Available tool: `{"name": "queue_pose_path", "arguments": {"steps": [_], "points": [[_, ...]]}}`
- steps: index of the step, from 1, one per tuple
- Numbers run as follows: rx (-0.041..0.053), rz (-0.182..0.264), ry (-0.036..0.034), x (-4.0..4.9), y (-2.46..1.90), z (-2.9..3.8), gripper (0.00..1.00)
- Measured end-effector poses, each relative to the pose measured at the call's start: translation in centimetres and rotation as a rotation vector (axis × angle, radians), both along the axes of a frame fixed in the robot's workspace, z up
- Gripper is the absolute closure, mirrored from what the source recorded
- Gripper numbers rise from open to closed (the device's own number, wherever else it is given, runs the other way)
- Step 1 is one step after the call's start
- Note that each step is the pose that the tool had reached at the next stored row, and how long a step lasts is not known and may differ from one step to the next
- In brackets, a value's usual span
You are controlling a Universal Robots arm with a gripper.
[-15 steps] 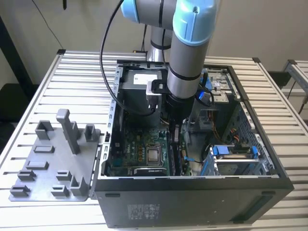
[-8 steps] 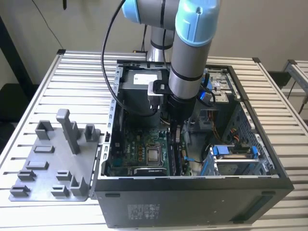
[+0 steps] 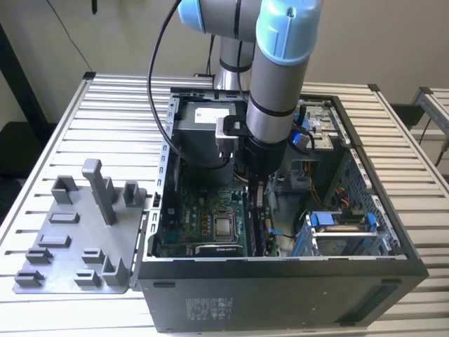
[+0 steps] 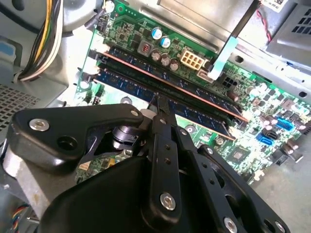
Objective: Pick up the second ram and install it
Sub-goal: 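Press down the second ram until it locks into place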
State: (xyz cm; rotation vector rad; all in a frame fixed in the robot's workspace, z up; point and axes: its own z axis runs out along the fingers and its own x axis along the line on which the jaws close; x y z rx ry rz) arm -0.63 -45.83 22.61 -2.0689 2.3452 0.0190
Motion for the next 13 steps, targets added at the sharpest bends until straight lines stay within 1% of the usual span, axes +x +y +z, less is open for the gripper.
{"name": "queue_pose_path", "arguments": {"steps": [6, 7, 8, 9, 10, 12, 13], "points": [[-0.0029, 0.0, 0.0009, 0.0, -0.02, -0.96, 0.89], [-0.0058, 0.0, 0.002, 0.01, 0.02, -0.98, 0.89], [-0.0077, 0.0, 0.0026, 0.02, 0.05, -0.79, 0.89], [-0.0042, 0.0, 0.0014, 0.02, 0.04, -0.56, 0.89], [0.0021, 0.0, -0.0004, 0.02, 0.05, -0.36, 0.89], [-0.0004, 0.0, 0.0003, 0.0, -0.01, 0.61, 0.89], [-0.0001, 0.0, 0.0002, 0.0, 0.0, 1.05, 0.89]]}}
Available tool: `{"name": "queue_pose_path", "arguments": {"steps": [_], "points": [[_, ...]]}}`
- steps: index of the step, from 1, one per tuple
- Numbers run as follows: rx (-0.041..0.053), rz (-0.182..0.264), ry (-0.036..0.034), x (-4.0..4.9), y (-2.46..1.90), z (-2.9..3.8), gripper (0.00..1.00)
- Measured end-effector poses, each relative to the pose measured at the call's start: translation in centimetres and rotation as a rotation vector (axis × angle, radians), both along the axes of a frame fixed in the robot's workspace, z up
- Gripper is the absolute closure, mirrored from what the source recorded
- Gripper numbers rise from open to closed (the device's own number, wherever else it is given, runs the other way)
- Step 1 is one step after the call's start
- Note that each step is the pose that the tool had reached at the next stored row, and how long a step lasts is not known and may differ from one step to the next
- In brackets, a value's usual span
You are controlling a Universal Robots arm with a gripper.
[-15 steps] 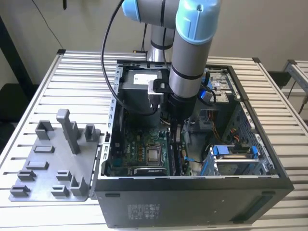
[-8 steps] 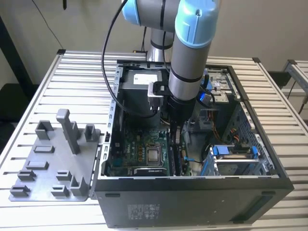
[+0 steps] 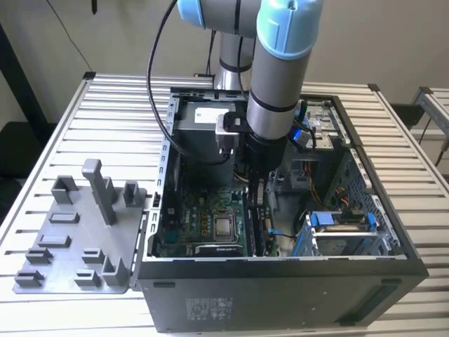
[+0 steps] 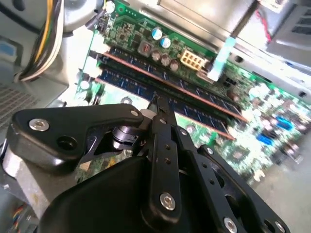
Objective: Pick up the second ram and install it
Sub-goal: 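Press down the second ram until it locks into place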
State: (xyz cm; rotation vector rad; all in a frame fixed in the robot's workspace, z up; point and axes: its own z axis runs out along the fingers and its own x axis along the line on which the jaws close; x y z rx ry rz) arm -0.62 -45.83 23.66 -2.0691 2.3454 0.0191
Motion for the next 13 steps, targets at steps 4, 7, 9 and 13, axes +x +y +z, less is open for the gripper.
{"name": "queue_pose_path", "arguments": {"steps": [4, 7, 9, 13], "points": [[-0.0002, 0.0, 0.0001, 0.0, -0.01, 1.85, 0.89], [0.0001, 0.0, -0.0001, 0.0, -0.01, 2.13, 0.89], [-0.0002, 0.0, 0.0, 0.0, -0.01, 2.16, 0.89], [-0.0002, 0.0, 0.0001, 0.0, -0.01, 2.2, 0.89]]}}
